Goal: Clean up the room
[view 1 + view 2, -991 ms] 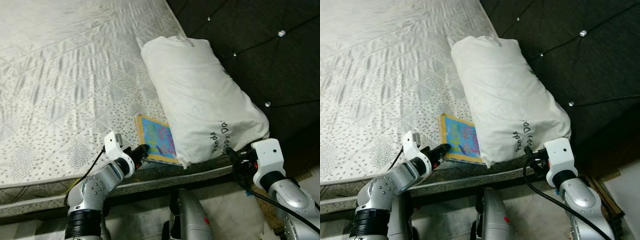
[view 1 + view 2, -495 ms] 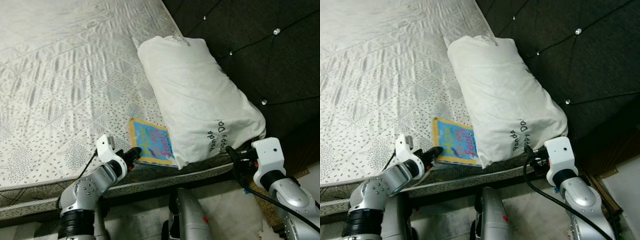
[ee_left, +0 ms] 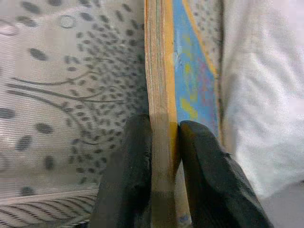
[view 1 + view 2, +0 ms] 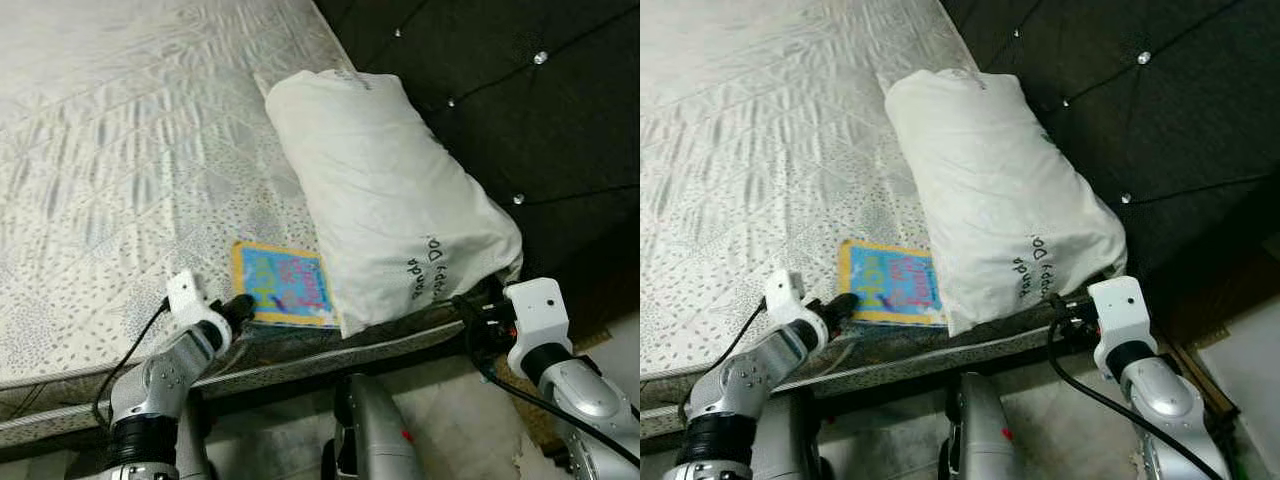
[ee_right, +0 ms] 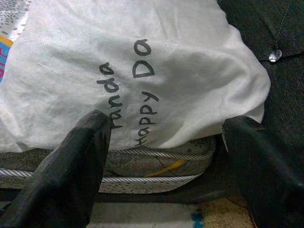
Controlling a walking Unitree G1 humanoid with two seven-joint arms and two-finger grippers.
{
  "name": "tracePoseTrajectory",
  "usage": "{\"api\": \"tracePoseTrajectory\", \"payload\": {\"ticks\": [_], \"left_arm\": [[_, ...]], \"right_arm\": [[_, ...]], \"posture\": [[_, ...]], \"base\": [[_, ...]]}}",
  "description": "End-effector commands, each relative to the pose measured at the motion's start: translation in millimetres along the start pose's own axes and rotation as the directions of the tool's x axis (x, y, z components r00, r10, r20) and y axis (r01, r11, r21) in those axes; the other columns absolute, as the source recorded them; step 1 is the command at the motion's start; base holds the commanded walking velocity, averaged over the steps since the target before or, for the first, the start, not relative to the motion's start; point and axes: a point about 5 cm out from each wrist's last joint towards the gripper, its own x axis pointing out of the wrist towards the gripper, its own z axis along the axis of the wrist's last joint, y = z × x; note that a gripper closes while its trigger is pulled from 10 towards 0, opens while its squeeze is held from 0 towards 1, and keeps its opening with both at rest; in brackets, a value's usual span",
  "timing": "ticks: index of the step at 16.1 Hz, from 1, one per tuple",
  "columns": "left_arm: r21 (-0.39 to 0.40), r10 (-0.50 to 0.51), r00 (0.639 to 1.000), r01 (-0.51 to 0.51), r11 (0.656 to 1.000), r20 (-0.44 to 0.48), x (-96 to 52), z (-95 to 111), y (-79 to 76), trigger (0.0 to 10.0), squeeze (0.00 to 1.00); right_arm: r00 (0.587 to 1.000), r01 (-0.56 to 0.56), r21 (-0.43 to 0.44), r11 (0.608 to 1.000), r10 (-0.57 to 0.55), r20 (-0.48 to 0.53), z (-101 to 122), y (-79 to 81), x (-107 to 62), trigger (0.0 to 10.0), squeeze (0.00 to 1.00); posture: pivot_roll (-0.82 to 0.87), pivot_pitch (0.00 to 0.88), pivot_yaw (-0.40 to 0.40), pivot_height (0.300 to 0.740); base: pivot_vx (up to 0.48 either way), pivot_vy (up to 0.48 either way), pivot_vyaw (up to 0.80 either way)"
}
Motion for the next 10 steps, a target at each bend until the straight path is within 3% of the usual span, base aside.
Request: {"api": "tracePoseTrajectory", "payload": {"ticks": [1,10], "left_arm": [[0.013,0.028,1.0,-0.028,1.0,-0.012,0.5,-5.4,2.9,10.0,1.0],[0.029,0.101,0.994,-0.103,0.994,0.043,5.2,3.5,11.4,10.0,1.0]], "right_arm": [[1.0,0.019,-0.017,1.0,-0.019,0.002,0.9,-6.7,-2.0,10.0,0.0],[0.999,0.033,-0.017,0.999,-0.033,0.01,-0.2,-5.7,0.4,10.0,0.0]], "posture": [[-0.17,0.166,-0.14,0.58],[-0.16,0.151,-0.126,0.58]], "base": [[0.0,0.0,0.0],[0.0,0.0,0.0]]}}
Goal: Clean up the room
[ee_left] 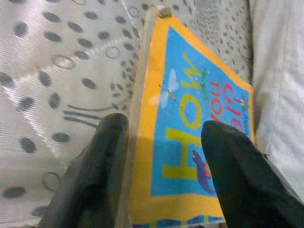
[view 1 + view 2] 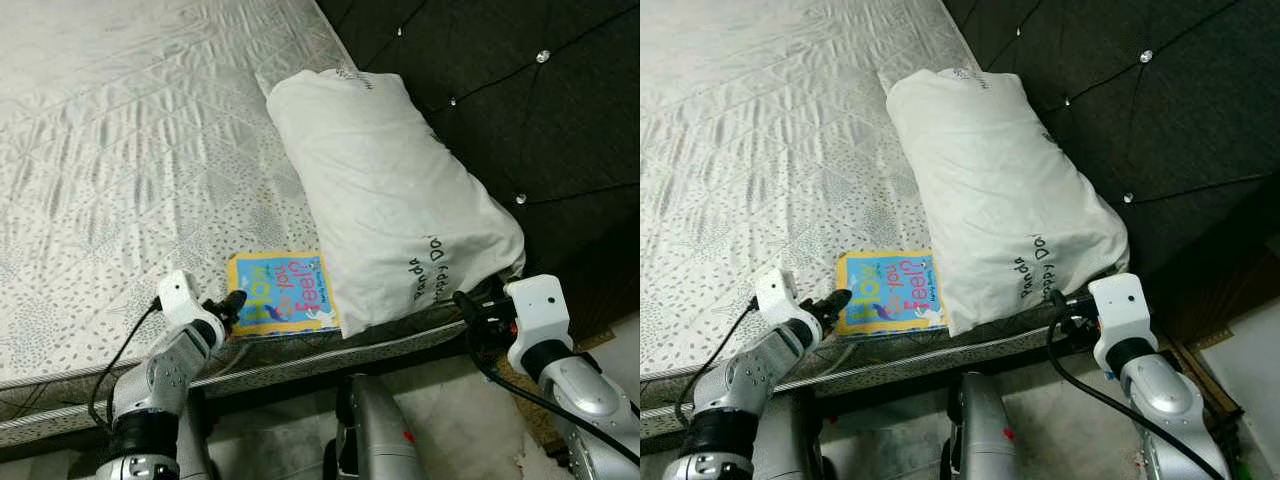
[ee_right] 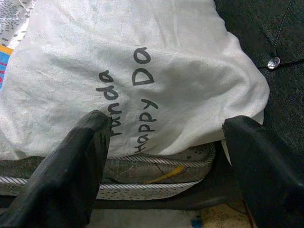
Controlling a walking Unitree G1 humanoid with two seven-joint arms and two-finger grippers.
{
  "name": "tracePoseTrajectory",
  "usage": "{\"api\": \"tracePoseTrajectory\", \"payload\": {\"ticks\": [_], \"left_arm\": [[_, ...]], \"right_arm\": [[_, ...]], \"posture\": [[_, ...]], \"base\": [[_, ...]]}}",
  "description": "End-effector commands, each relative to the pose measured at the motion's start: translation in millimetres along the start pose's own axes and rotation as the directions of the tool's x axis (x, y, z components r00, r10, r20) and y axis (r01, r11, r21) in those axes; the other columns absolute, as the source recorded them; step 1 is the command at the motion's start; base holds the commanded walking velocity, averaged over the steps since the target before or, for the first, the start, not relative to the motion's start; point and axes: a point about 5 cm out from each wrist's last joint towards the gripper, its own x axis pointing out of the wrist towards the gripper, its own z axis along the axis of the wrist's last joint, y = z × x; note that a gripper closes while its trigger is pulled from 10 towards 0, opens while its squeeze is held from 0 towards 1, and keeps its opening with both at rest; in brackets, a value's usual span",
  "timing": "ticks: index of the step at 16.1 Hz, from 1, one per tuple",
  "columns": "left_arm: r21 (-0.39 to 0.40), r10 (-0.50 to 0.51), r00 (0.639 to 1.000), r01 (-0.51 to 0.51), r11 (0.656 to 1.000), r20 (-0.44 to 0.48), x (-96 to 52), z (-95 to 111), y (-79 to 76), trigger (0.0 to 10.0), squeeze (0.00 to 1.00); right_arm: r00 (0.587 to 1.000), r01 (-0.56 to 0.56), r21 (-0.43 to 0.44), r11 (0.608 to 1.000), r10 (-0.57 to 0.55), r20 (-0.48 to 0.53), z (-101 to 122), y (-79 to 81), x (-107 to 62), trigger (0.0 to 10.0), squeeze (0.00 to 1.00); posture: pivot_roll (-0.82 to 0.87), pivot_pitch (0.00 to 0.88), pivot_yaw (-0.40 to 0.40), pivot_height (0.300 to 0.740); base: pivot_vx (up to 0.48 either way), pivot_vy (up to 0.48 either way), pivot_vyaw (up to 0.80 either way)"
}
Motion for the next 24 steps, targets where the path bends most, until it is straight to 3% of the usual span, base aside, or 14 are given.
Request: {"api": "tracePoseTrajectory", "payload": {"ticks": [1,5,9,10,12,16,20,24], "left_arm": [[0.008,0.021,1.0,-0.021,1.0,-0.011,1.0,-3,2.0,10.0,1.0],[0.027,0.022,1.0,-0.022,0.999,0.016,-7.9,-4,-3.2,10.0,1.0],[0.101,0.018,0.999,-0.023,0.995,0.046,-31.7,-8,-10.2,10.0,1.0],[0.129,-0.006,0.999,0.001,0.992,0.039,-42.0,-14,-15.1,10.0,1.0],[0.141,-0.088,0.996,0.09,0.986,-0.02,-46.4,-24,-27.6,10.0,1.0],[0.148,-0.191,0.963,0.22,0.964,-0.189,-29.4,-41,-46.5,10.0,1.0],[0.173,-0.205,0.939,0.258,0.951,-0.276,-15.6,-52,-48.5,10.0,1.0],[0.156,-0.219,0.902,0.294,0.943,-0.372,-4.1,-76,-48.2,10.0,1.0]], "right_arm": [[1.0,0.025,-0.006,1.0,-0.025,-0.01,-3,-4.3,-0.7,10.0,0.0],[1.0,0.02,0.017,1.0,-0.02,0.009,0,1.0,5.2,10.0,0.0],[0.999,0.002,0.053,0.999,-0.004,0.035,4,9.6,12.6,10.0,0.0],[0.999,0.001,0.06,0.998,-0.004,0.038,4,11.1,13.4,10.0,0.0],[0.999,0.001,0.073,0.997,-0.004,0.041,4,14.0,15.0,10.0,0.0],[0.998,-0.002,0.089,0.996,-0.003,0.062,9,20.0,19.1,10.0,0.0],[0.997,0.019,0.091,0.996,-0.025,0.07,10,17.0,19.1,10.0,0.0],[0.997,0.014,0.1,0.995,-0.022,0.078,10,22.9,20.7,10.0,0.0]], "posture": [[-0.16,0.149,-0.123,0.58],[-0.14,0.131,-0.113,0.58],[-0.12,0.114,-0.099,0.58],[-0.11,0.112,-0.096,0.58],[-0.1,0.108,-0.091,0.58],[-0.11,0.102,-0.072,0.58],[-0.13,0.097,-0.053,0.58],[-0.13,0.087,-0.052,0.58]], "base": [[0.0,0.0,0.0],[0.0,0.0,0.0],[0.0,0.0,0.0],[0.0,0.0,0.0],[0.0,0.0,0.0],[0.0,0.0,0.0],[0.0,0.0,0.0],[0.0,0.0,0.0]]}}
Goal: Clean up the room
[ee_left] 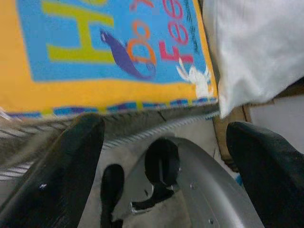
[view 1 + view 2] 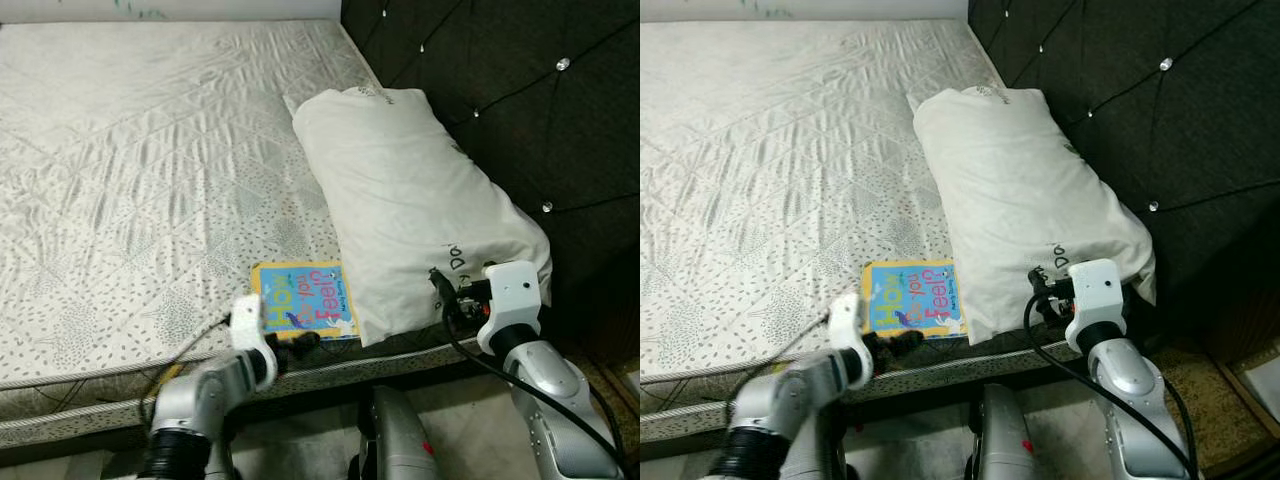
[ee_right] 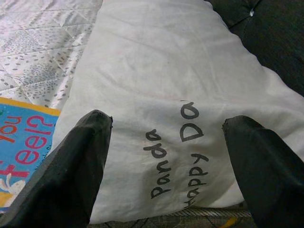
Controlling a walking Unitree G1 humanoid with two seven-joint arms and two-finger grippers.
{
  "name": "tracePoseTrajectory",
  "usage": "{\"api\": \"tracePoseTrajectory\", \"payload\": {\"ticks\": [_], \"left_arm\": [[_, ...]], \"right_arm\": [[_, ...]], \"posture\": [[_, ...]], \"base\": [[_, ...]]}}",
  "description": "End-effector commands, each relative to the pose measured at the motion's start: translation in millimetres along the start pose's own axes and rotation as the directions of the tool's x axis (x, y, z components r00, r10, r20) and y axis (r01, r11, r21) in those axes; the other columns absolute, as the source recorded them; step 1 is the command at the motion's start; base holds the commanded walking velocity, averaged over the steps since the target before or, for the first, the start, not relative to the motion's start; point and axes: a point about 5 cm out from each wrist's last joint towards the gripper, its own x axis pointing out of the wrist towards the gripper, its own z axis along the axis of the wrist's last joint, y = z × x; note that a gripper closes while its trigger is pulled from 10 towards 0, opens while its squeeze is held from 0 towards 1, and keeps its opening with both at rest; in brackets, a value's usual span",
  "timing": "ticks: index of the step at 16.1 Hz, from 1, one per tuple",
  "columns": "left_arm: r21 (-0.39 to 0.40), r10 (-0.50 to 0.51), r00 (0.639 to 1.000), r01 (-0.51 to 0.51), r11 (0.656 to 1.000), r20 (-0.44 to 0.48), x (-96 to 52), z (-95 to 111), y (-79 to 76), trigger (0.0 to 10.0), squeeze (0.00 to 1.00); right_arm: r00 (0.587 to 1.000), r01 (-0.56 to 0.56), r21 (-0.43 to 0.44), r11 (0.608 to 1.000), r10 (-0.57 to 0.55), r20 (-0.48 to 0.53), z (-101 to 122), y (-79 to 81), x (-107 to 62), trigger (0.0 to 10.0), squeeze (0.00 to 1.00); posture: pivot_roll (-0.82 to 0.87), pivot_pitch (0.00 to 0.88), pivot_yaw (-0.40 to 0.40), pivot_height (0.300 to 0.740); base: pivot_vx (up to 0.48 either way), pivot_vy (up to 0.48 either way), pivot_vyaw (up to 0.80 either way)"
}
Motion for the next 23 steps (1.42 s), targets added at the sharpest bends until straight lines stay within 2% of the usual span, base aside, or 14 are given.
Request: {"api": "tracePoseTrajectory", "payload": {"ticks": [1,4,7,14,15,17,20,21,22,23], "left_arm": [[0.015,-0.014,1.0,0.015,1.0,-0.018,6.2,-2,-2.3,10.0,1.0],[-0.002,-0.012,0.999,0.012,1.0,-0.031,13.4,-8,-0.4,10.0,1.0],[-0.02,0.046,0.998,-0.045,0.999,0.035,18.7,3,10.1,10.0,1.0],[-0.018,0.06,0.997,-0.059,0.998,0.058,23.9,8,12.2,10.0,1.0],[-0.02,0.057,0.997,-0.055,0.998,0.061,24.7,8,11.6,10.0,0.93],[-0.023,0.05,0.994,-0.048,0.999,0.096,25.2,15,7.4,10.0,0.0],[-0.027,0.075,0.977,-0.071,0.997,0.198,15.1,30,1.9,10.0,0.0],[-0.027,0.105,0.966,-0.101,0.995,0.235,9.2,33,3.9,10.0,0.0],[-0.04,0.175,0.937,-0.171,0.985,0.303,-4.0,36,10.6,10.0,0.0],[-0.044,0.191,0.929,-0.187,0.981,0.318,-7.1,36,12.4,10.0,0.0]], "right_arm": [[1.0,0.0,-0.009,1.0,0.0,0.004,0,0.1,0.4,10.0,0.0],[1.0,0.006,-0.012,1.0,-0.006,0.01,1,-2.3,1.3,10.0,0.0],[1.0,0.009,-0.012,1.0,-0.009,0.008,0,-1.7,-0.6,10.0,0.0],[1.0,0.009,-0.013,1.0,-0.008,0.011,0,-1.8,1.9,10.0,0.0],[1.0,0.009,-0.014,1.0,-0.008,0.012,0,-1.8,2.3,10.0,0.0],[1.0,0.007,-0.013,1.0,-0.007,0.017,2,-1.3,4.3,10.0,0.0],[1.0,0.007,-0.01,1.0,-0.007,0.02,2,-1.4,6.4,10.0,0.0],[1.0,0.007,-0.01,1.0,-0.007,0.021,2,-1.4,6.9,10.0,0.0],[1.0,0.007,-0.009,1.0,-0.007,0.021,1,-1.4,7.8,10.0,0.0],[1.0,0.007,-0.009,1.0,-0.006,0.022,1,-1.4,8.0,10.0,0.0]], "posture": [[-0.14,0.083,-0.051,0.58],[-0.14,0.079,-0.05,0.58],[-0.15,0.076,-0.051,0.58],[-0.15,0.062,-0.053,0.58],[-0.15,0.062,-0.053,0.58],[-0.14,0.053,-0.052,0.58],[-0.13,0.046,-0.053,0.58],[-0.12,0.044,-0.054,0.58],[-0.12,0.043,-0.055,0.58],[-0.12,0.043,-0.055,0.58]], "base": [[0.0,0.0,0.0],[0.0,0.0,0.0],[0.0,0.0,0.0],[0.0,0.0,0.0],[0.0,0.0,0.0],[0.0,0.0,0.0],[0.0,0.0,0.0],[0.0,0.0,0.0],[0.0,0.0,0.0],[0.0,0.0,0.0]]}}
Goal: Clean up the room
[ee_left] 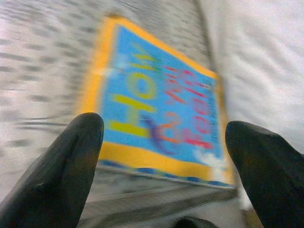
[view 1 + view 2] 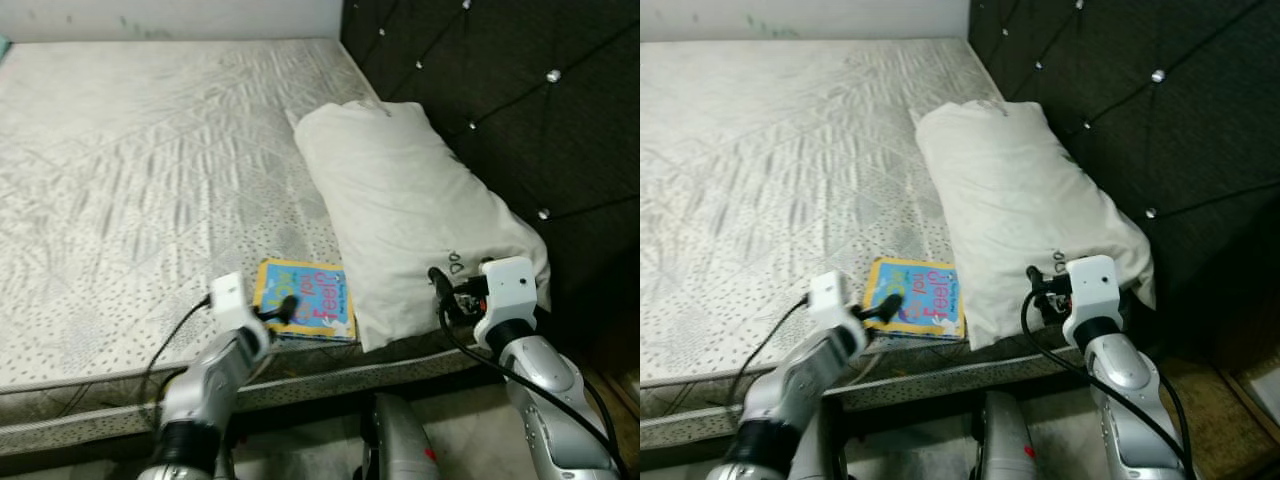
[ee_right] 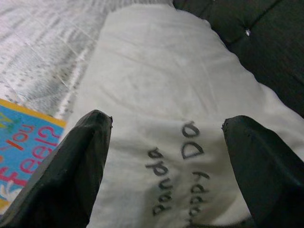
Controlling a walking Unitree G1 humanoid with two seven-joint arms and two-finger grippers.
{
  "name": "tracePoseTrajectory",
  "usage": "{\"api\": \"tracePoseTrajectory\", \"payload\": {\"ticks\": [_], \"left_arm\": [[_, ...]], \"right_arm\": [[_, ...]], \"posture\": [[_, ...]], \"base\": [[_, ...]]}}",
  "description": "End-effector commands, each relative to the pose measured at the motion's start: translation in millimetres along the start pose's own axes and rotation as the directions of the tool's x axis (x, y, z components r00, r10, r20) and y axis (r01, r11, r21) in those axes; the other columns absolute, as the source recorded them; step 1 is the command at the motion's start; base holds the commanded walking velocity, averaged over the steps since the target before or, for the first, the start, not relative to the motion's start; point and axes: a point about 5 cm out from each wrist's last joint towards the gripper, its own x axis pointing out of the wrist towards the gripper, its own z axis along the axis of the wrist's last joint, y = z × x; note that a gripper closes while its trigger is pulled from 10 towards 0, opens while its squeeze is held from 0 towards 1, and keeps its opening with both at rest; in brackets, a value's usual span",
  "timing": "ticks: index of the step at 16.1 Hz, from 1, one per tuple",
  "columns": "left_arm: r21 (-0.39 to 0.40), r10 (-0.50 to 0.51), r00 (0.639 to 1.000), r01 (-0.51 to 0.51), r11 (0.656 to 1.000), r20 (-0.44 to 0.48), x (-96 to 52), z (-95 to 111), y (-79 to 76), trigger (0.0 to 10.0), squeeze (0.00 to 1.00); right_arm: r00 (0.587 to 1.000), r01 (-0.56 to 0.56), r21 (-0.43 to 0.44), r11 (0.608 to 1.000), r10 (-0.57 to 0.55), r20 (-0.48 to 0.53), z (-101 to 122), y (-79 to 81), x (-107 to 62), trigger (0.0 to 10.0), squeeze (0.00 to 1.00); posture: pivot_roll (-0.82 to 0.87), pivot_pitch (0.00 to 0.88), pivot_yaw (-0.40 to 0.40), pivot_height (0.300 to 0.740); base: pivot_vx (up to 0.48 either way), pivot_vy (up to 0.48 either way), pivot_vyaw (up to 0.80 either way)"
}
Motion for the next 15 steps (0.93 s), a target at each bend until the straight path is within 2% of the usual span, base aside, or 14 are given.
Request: {"api": "tracePoseTrajectory", "payload": {"ticks": [1,4,6,9,12,15], "left_arm": [[0.015,0.043,0.998,-0.044,0.999,0.037,-5.3,6,4.7,10.0,0.0],[-0.036,0.157,0.986,-0.155,0.987,0.055,-15.7,9,35.6,10.0,0.0],[-0.041,0.183,0.982,-0.181,0.983,0.055,-16.1,13,42.2,10.0,0.0],[-0.03,0.182,0.983,-0.181,0.983,0.02,-12.7,14,50.8,10.0,0.0],[0.007,0.175,0.984,-0.175,0.985,-0.027,-2.3,10,56.9,10.0,0.0],[0.021,0.148,0.988,-0.147,0.989,-0.042,7.7,8,50.6,10.0,0.0]], "right_arm": [[1.0,0.011,-0.004,1.0,-0.011,-0.006,-2,-2.8,0.1,10.0,0.0],[1.0,0.007,-0.004,1.0,-0.007,-0.009,-3,-3.2,-0.2,10.0,0.0],[1.0,0.01,-0.005,1.0,-0.011,-0.009,-3,-5.1,-1.4,10.0,0.0],[0.999,0.032,-0.016,0.999,-0.032,-0.018,-3,-12.1,-9.1,10.0,0.0],[0.998,0.051,-0.03,0.998,-0.052,-0.029,-4,-17.0,-18.5,10.0,0.0],[0.997,0.062,-0.042,0.997,-0.063,-0.039,-3,-21.5,-27.2,10.0,0.0]], "posture": [[-0.11,0.045,-0.059,0.58],[-0.11,0.052,-0.064,0.58],[-0.12,0.055,-0.064,0.58],[-0.13,0.078,-0.059,0.58],[-0.15,0.107,-0.062,0.58],[-0.18,0.14,-0.065,0.58]], "base": [[0.0,0.0,0.0],[0.0,0.0,0.0],[0.0,0.0,0.0],[0.0,0.0,0.0],[0.0,0.0,0.0],[0.0,0.0,0.0]]}}
